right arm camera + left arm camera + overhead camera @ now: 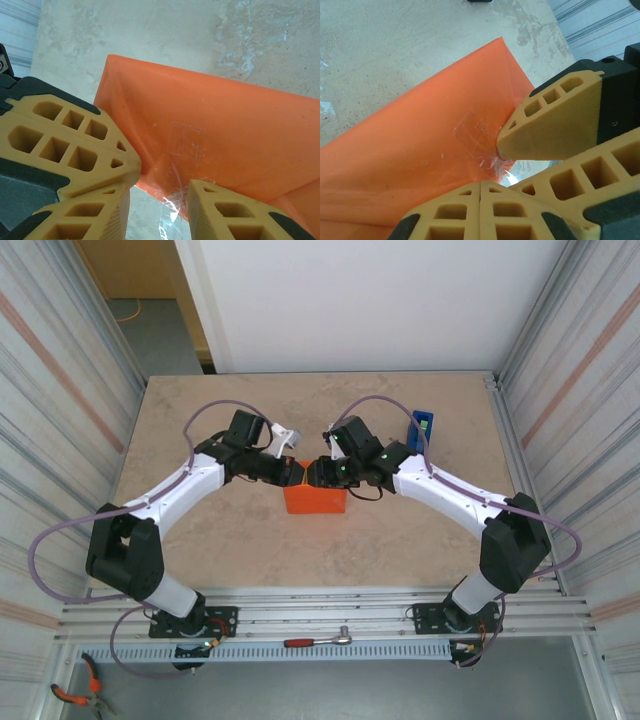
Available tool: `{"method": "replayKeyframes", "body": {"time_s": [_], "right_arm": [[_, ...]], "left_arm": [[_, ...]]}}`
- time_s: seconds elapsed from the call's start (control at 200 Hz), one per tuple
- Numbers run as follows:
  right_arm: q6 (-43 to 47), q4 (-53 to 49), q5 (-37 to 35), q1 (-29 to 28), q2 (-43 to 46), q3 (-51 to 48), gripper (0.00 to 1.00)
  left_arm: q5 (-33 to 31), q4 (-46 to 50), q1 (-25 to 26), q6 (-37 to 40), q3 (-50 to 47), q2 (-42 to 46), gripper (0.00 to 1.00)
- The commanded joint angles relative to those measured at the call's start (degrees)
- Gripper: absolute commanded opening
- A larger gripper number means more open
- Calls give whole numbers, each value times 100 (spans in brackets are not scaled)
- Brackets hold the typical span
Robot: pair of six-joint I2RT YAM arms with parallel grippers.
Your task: Wrap the gift box in paper
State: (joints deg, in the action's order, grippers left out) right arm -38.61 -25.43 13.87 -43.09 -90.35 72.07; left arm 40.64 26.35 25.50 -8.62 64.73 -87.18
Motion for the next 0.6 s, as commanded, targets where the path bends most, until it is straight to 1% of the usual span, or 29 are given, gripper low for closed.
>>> {"method": "replayKeyframes", "body": {"time_s": [0.0,0.165,0.591], "right_arm": [[-448,-639,16,8,-62,-66,38],[-787,-509,106,-13,-26,-139,41],[-887,-516,62,5,61,-19,45]], "left_arm": [[-259,303,8,180,-173,-19,0],[-250,300,8,185,-177,-27,0],[-243,305,8,204,-176,-79,0]]}}
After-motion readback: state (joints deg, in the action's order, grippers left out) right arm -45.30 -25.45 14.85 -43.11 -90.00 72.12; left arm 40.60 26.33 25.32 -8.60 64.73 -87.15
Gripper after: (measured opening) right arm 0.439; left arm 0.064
